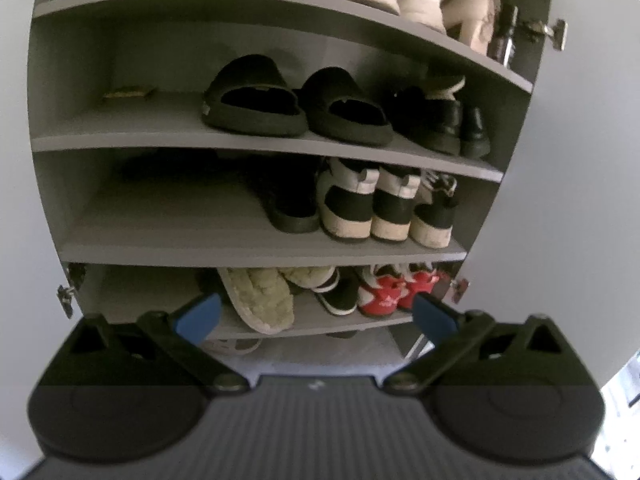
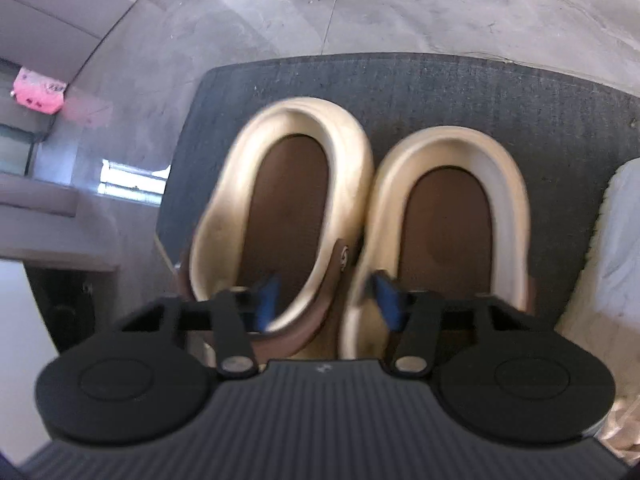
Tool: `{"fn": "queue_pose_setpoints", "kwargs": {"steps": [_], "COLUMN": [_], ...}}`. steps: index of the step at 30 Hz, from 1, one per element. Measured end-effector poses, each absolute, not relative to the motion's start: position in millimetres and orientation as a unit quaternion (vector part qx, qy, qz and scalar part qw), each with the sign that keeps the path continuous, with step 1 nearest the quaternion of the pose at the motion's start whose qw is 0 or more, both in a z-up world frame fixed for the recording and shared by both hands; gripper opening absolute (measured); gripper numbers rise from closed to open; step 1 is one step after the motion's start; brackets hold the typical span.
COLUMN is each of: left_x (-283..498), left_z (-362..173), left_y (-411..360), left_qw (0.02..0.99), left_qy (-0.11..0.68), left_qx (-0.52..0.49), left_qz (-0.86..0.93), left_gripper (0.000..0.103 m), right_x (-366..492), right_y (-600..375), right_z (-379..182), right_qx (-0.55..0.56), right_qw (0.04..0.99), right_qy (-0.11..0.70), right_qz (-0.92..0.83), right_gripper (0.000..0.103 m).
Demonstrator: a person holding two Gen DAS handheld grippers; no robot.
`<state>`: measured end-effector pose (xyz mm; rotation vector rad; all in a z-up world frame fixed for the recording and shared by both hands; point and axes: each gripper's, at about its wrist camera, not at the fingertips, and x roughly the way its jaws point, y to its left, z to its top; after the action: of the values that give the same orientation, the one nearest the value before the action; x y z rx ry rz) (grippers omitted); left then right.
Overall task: Organize scattered shoes
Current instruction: 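Grasp both cream clogs together with the right gripper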
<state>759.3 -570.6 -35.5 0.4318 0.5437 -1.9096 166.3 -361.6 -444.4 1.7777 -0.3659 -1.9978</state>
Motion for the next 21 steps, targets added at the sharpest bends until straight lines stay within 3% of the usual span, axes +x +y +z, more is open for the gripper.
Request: {"fn": "queue_pose_setpoints", "kwargs": {"steps": [8,15,16,17,21], "left_x": [733.0,716.4,714.1,712.2,707.1], "left_z": [-42.6,-49.7,-51.4,-52.8,-55.5], "left_y": [-573.2,-577.8,-579.3,-580.5,-582.1], "left_qw": [0.492,0.465,0.461,0.458,0.444], "left_qy": [0.235,0.252,0.257,0.26,0.276], "left_qx": [0.182,0.179,0.181,0.182,0.183], "left_qz": [-0.818,-0.829,-0.83,-0.83,-0.833], "left_gripper": [0.103,0.103,0.103,0.103,0.103], "right_x": [205.4,240.3,245.3,250.3,270.0], "right_y": [-338.2,-314.0,-310.5,-307.1,-313.6], "right_z": [-417.6,-388.8,-384.7,-378.5,-339.3], "right_qx": [0.62,0.608,0.606,0.604,0.592], "right_qw": [0.27,0.284,0.286,0.291,0.336], "right_qy": [-0.159,-0.155,-0.154,-0.157,-0.123], "right_qz": [-0.719,-0.725,-0.726,-0.725,-0.722], "right_gripper": [0.024,0.022,0.02,0.003,0.003]}}
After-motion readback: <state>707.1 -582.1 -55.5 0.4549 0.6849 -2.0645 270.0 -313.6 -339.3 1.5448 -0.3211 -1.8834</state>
